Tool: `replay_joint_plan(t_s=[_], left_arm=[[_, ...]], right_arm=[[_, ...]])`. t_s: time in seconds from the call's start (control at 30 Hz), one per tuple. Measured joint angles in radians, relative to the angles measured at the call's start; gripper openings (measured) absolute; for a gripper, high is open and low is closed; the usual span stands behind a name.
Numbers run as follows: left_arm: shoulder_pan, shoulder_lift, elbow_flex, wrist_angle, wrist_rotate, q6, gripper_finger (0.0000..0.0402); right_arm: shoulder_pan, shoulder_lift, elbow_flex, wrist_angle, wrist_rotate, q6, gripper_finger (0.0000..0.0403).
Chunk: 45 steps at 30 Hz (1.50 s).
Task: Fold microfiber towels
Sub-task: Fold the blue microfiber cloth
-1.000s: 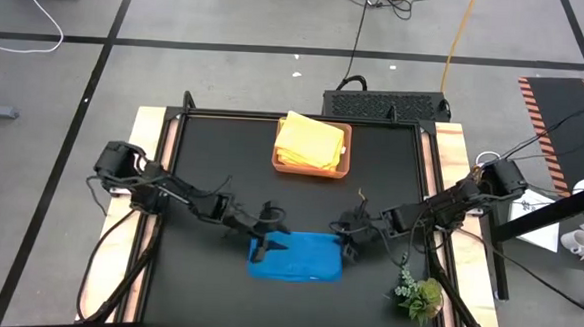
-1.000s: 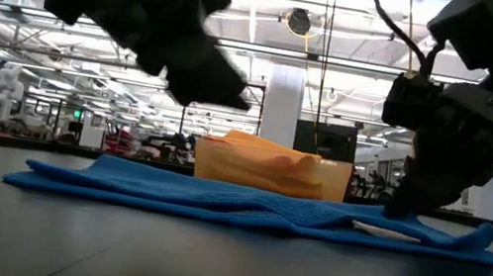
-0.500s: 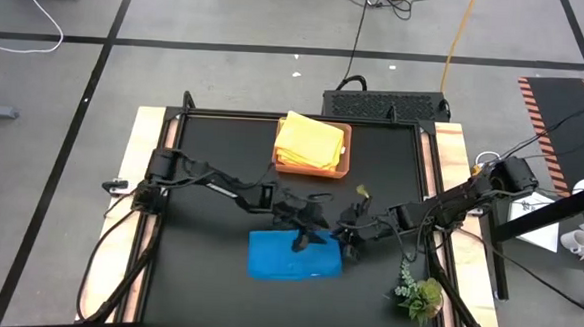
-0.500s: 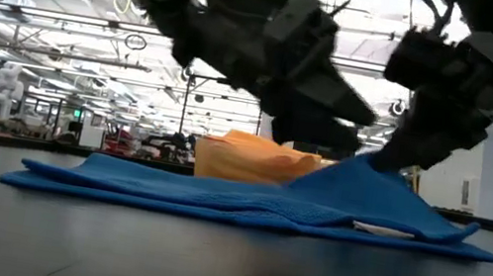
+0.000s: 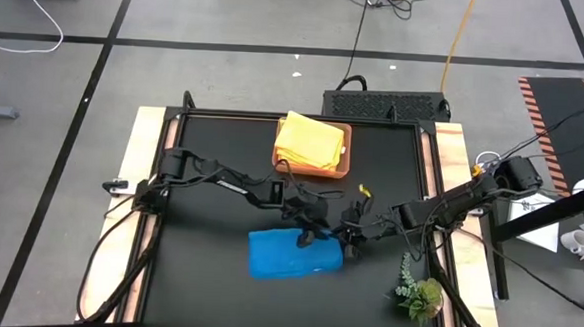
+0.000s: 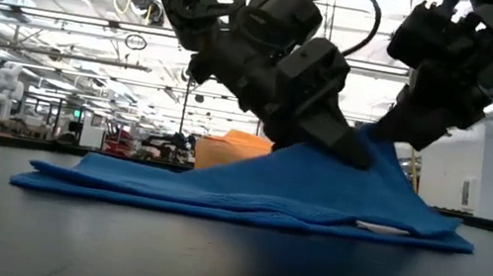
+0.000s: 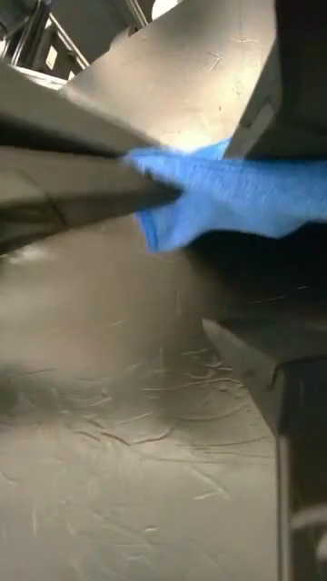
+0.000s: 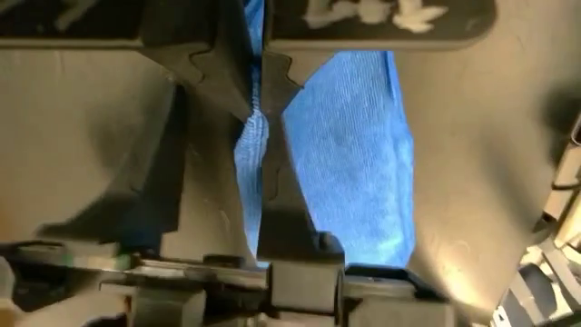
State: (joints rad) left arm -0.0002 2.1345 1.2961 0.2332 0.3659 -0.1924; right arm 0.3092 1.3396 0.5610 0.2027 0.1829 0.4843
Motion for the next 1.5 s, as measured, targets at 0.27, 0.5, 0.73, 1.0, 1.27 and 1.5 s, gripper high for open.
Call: replay_joint_plan(t_s=[0.27,0.5,0.73,1.0,1.27,1.5], left_arm=[[0.0,-0.004,0.001,0.033,0.012,0.083,0.0025],[-0.001,-0.032,0.0,0.019,0.011,0.147,0.0006],[-0.001,-0.055,0.0,-0.013,0.009,0.185,0.0004],[-0.001,-0.081,0.0,-0.026,0.0,0.201,0.0004],[-0.002,-0.121,0.001,-0.022,-0.054,0.211,0.0003],[-0.001,-0.137,0.0,0.0,-0.068,0.189,0.0003]], right_arm=[[0.0,0.0,-0.001,-0.006,-0.031,0.008,0.0019],[0.001,-0.001,-0.001,-0.144,-0.021,0.128,0.0126],[0.001,0.0,-0.073,-0.097,-0.016,0.238,0.023],[0.003,0.005,-0.362,0.441,-0.054,0.372,0.0244],[0.031,0.005,-0.435,0.617,-0.028,0.37,0.0126],[0.034,0.005,-0.432,0.619,-0.028,0.33,0.0016]])
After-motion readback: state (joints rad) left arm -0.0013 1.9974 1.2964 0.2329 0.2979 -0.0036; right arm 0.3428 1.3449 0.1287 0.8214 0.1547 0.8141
